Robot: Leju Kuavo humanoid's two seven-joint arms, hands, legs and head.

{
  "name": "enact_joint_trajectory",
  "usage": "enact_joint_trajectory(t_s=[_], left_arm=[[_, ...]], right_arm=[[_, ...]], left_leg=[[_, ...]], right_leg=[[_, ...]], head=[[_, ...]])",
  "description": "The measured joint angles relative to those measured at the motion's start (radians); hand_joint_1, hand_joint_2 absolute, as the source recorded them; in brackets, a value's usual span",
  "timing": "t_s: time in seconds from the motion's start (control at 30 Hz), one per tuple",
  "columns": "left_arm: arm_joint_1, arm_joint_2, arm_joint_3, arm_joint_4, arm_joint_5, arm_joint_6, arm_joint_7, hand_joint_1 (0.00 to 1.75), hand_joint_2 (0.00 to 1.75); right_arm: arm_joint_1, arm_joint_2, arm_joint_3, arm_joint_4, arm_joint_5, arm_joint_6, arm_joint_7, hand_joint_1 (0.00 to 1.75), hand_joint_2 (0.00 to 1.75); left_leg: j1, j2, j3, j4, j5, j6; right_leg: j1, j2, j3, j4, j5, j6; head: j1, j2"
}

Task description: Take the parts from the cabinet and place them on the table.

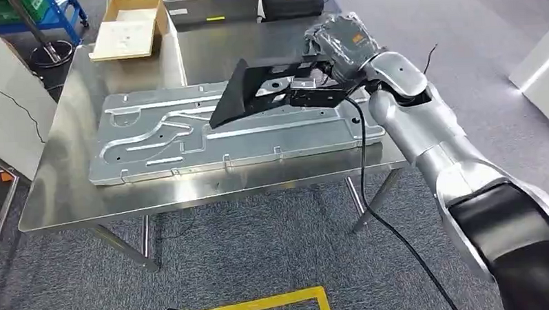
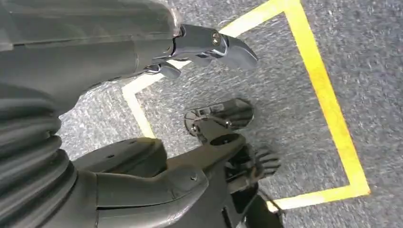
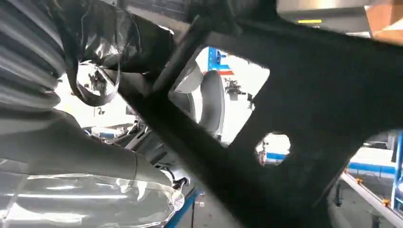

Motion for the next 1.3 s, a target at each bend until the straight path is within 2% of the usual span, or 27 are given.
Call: enact_joint_trajectory(t_s=[0.07,0.1,0.17,0.23,0.3,0.33,0.37,0.4,0.43,0.5,0.53,0.57,0.67,0.7,0.73,0.77,0.83,0.87,0.9,0.93,1.0,1.03,1.07,1.13,1.2,1.23,1.3], left_arm=[[-0.004,-0.003,0.0,0.0,0.0,0.001,0.0,0.0,1.75],[-0.007,-0.004,0.0,0.0,-0.001,0.002,-0.002,0.0,1.75],[-0.002,-0.005,0.0,0.0,-0.003,0.0,-0.007,0.0,1.75],[-0.002,-0.005,0.0,0.0,-0.007,-0.004,-0.013,0.0,1.75],[-0.007,-0.005,0.0,0.0,-0.008,-0.006,-0.014,0.0,1.75],[-0.007,-0.005,0.0,0.0,-0.008,-0.003,-0.013,0.0,1.75],[-0.006,-0.005,0.0,0.0,-0.007,0.0,-0.01,0.0,1.75],[-0.005,-0.005,0.0,0.0,-0.001,0.0,-0.003,0.0,1.75],[-0.004,-0.005,0.0,0.0,0.0,-0.001,0.001,0.0,1.75],[-0.005,-0.005,0.0,0.0,0.002,-0.004,0.003,0.0,1.75],[-0.005,-0.005,0.0,0.0,0.006,-0.005,0.003,0.0,1.75],[-0.007,-0.005,0.001,0.0,0.008,-0.005,0.003,0.0,1.75],[-0.005,-0.005,0.001,0.0,-0.002,-0.01,-0.004,0.0,1.75],[-0.006,-0.006,0.0,0.0,-0.005,-0.019,-0.013,0.0,1.75],[-0.006,-0.007,0.0,0.0,-0.01,-0.026,-0.018,0.0,1.75],[-0.007,-0.008,-0.001,0.0,-0.011,-0.032,-0.023,0.0,1.75],[-0.008,-0.01,-0.001,0.0,-0.012,-0.034,-0.024,0.0,1.75],[-0.008,-0.01,-0.001,0.0,-0.012,-0.034,-0.024,0.0,1.75],[-0.006,-0.01,-0.001,0.0,-0.012,-0.034,-0.024,0.0,1.75],[-0.004,-0.01,-0.001,0.0,-0.012,-0.034,-0.024,0.0,1.75],[-0.004,-0.012,-0.001,0.0,-0.012,-0.034,-0.024,0.0,1.75],[-0.005,-0.013,-0.001,0.0,-0.012,-0.034,-0.025,0.0,1.75],[-0.007,-0.014,-0.001,0.0,-0.012,-0.034,-0.025,0.0,1.75],[-0.007,-0.014,-0.001,0.0,-0.011,-0.031,-0.023,0.0,1.75],[-0.006,-0.014,0.0,0.0,-0.009,-0.017,-0.017,0.0,1.75],[-0.006,-0.014,-0.001,0.0,-0.008,-0.016,-0.016,0.0,1.75],[-0.006,-0.015,0.0,0.0,-0.007,-0.016,-0.016,0.0,1.75]], right_arm=[[0.0,0.0,0.002,0.005,-0.002,-0.003,-0.002,1.75,1.75],[0.005,0.0,0.002,0.008,-0.001,-0.003,-0.003,1.75,1.75],[0.011,0.0,0.002,0.013,-0.002,-0.003,-0.006,1.75,1.75],[0.006,0.0,0.002,0.013,-0.003,-0.003,-0.009,1.75,1.75],[0.005,0.002,0.002,0.014,-0.004,-0.003,-0.011,1.75,1.75],[0.007,0.002,0.003,0.016,-0.004,-0.002,-0.013,1.75,1.75],[0.008,0.002,0.003,0.019,-0.004,-0.002,-0.015,1.75,1.75],[0.01,0.003,0.003,0.02,-0.004,-0.002,-0.015,1.75,1.75],[0.01,0.003,0.003,0.022,-0.004,-0.002,-0.015,1.75,1.75],[0.009,0.004,0.003,0.022,-0.004,-0.002,-0.014,1.75,1.75],[0.009,0.004,0.003,0.022,-0.004,-0.002,-0.014,1.75,1.75],[0.008,0.004,0.003,0.023,-0.004,-0.002,-0.014,1.75,1.75],[0.01,0.004,0.005,0.027,-0.004,-0.001,-0.014,1.75,1.75],[0.009,0.004,0.005,0.027,-0.004,-0.001,-0.013,1.75,1.75],[0.006,0.001,0.005,0.029,-0.005,-0.001,-0.013,1.75,1.75],[0.002,0.0,0.005,0.031,-0.005,-0.001,-0.013,1.75,1.75],[0.006,0.0,0.006,0.033,-0.006,-0.001,-0.013,1.75,1.75],[0.01,-0.003,0.007,0.037,-0.006,-0.002,-0.013,1.75,1.75],[0.013,-0.003,0.008,0.039,-0.006,-0.002,-0.013,1.75,1.75],[0.015,-0.004,0.008,0.042,-0.006,-0.002,-0.013,1.75,1.75],[0.011,-0.005,0.009,0.042,-0.006,-0.002,-0.013,1.75,1.75],[0.01,-0.005,0.009,0.042,-0.006,-0.002,-0.013,1.75,1.75],[0.008,-0.004,0.009,0.042,-0.006,-0.002,-0.014,1.75,1.75],[0.008,-0.005,0.01,0.042,-0.005,-0.002,-0.014,1.75,1.75],[0.005,-0.005,0.011,0.043,0.005,-0.004,-0.011,1.75,1.75],[0.001,-0.006,0.011,0.043,0.013,-0.004,-0.006,1.75,1.75],[-0.021,-0.005,0.018,0.043,0.021,-0.001,0.003,1.75,1.75]], left_leg=[[0.0,-0.001,-0.005,0.003,-0.008,-0.011],[-0.001,0.0,-0.004,0.003,-0.014,-0.02],[-0.005,-0.001,0.004,0.012,-0.013,-0.033],[0.0,0.003,-0.011,0.051,-0.044,-0.042],[0.002,0.004,-0.083,0.186,-0.113,-0.054],[0.002,0.004,-0.126,0.26,-0.144,-0.055],[0.002,0.004,-0.155,0.304,-0.154,-0.058],[0.002,0.004,-0.164,0.301,-0.137,-0.055],[0.002,0.004,-0.15,0.251,-0.098,-0.05],[0.002,0.004,-0.082,0.083,0.004,-0.041],[0.001,0.005,-0.058,0.016,0.03,-0.035],[-0.006,0.005,-0.059,0.005,0.0,-0.034],[-0.01,0.002,-0.055,0.008,0.031,-0.016],[0.003,0.003,-0.047,-0.012,0.044,-0.004],[0.0,0.006,-0.044,-0.019,0.05,-0.002],[0.0,0.007,-0.045,-0.02,0.052,0.004],[-0.002,0.007,-0.046,-0.019,0.051,0.006],[-0.002,0.007,-0.046,-0.018,0.051,0.007],[-0.002,0.007,-0.046,-0.017,0.051,0.007],[-0.002,0.006,-0.046,-0.015,0.05,0.006],[-0.002,0.005,-0.046,-0.006,0.044,0.002],[-0.003,0.005,-0.048,0.002,0.038,-0.003],[-0.01,0.004,-0.055,0.01,0.034,-0.009],[-0.007,0.004,-0.055,0.009,0.034,-0.017],[-0.011,0.004,-0.055,0.008,0.032,-0.027],[-0.007,0.004,-0.061,0.021,0.019,-0.033],[-0.003,0.005,-0.114,0.141,-0.054,-0.042]], right_leg=[[0.014,-0.001,0.005,-0.033,-0.049,-0.01],[0.016,0.001,0.005,-0.024,-0.02,-0.022],[0.011,0.002,0.015,-0.024,-0.03,-0.035],[0.006,0.001,0.029,-0.035,-0.032,-0.045],[0.007,0.001,0.03,-0.034,-0.036,-0.053],[0.007,0.001,0.03,-0.034,-0.037,-0.055],[0.008,0.001,0.03,-0.033,-0.038,-0.056],[0.008,0.002,0.031,-0.032,-0.039,-0.055],[0.008,0.003,0.031,-0.031,-0.041,-0.055],[0.008,0.003,0.035,-0.028,-0.043,-0.051],[0.008,0.002,0.036,-0.028,-0.044,-0.049],[0.011,0.003,0.033,-0.026,-0.041,-0.043],[0.008,0.003,0.033,-0.035,-0.034,-0.02],[0.012,0.003,0.03,-0.035,-0.037,-0.014],[0.009,0.003,0.027,-0.021,-0.051,-0.011],[0.008,0.003,0.005,0.03,-0.09,-0.011],[0.006,0.003,-0.066,0.197,-0.171,-0.006],[0.005,0.003,-0.092,0.255,-0.189,-0.005],[0.005,0.003,-0.098,0.269,-0.183,-0.004],[0.005,0.002,-0.08,0.237,-0.158,-0.005],[0.005,0.001,0.016,0.06,-0.073,-0.01],[0.006,0.0,0.053,-0.019,-0.064,-0.013],[0.014,0.001,0.059,-0.023,-0.07,-0.015],[0.016,0.002,0.054,-0.021,-0.07,-0.022],[0.007,0.002,0.056,-0.028,-0.065,-0.034],[0.005,0.001,0.06,-0.032,-0.063,-0.039],[0.004,0.001,0.058,-0.032,-0.064,-0.048]], head=[[0.001,0.0],[-0.001,0.0],[0.0,0.0],[0.0,0.0],[-0.001,0.0],[0.0,0.0],[-0.001,0.0],[0.0,0.0],[-0.001,0.0],[-0.001,0.0],[0.0,0.0],[0.0,0.0],[-0.001,0.0],[0.0,0.0],[0.0,0.0],[0.0,0.0],[0.0,0.0],[0.0,0.0],[0.0,0.0],[0.0,0.0],[0.0,0.0],[0.0,0.0],[0.0,0.0],[0.0,0.0],[0.0,0.0],[0.0,0.0],[-0.001,0.0]])
